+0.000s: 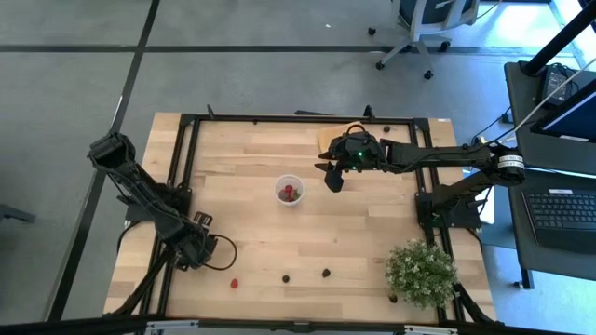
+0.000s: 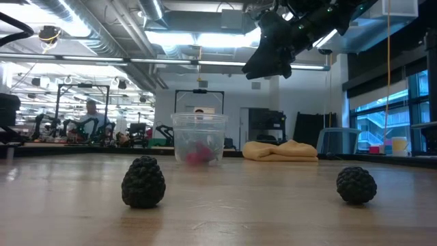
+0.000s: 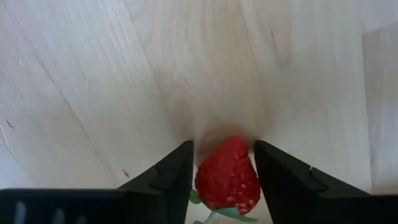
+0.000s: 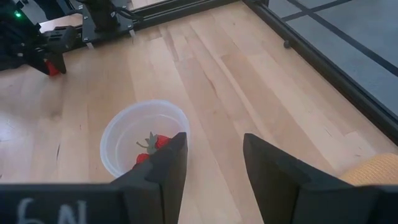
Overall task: Pick and placing Produce into tupperware
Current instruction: Put the strawberry into the transparent container
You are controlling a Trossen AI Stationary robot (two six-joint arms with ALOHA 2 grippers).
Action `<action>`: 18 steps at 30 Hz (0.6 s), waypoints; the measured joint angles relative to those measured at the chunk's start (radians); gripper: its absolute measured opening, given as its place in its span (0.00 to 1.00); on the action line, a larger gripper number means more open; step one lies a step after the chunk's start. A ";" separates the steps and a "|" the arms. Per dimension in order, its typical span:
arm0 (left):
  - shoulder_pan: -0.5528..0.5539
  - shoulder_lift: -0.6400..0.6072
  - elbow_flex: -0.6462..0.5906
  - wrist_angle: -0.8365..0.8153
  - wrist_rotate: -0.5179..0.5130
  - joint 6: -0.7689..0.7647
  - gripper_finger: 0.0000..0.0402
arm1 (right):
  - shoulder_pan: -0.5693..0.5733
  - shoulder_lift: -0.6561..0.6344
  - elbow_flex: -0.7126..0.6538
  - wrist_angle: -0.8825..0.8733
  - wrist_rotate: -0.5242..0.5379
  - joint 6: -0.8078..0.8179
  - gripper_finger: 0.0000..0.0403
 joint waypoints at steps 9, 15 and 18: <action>0.000 0.000 0.000 0.002 0.012 -0.021 0.35 | 0.000 0.000 0.000 0.000 0.000 -0.001 0.40; 0.000 0.000 0.000 0.006 0.011 -0.090 0.39 | 0.000 0.000 0.000 0.000 0.000 -0.001 0.40; 0.000 0.000 0.000 0.006 0.010 -0.108 0.40 | 0.000 0.000 0.000 0.000 0.000 -0.001 0.40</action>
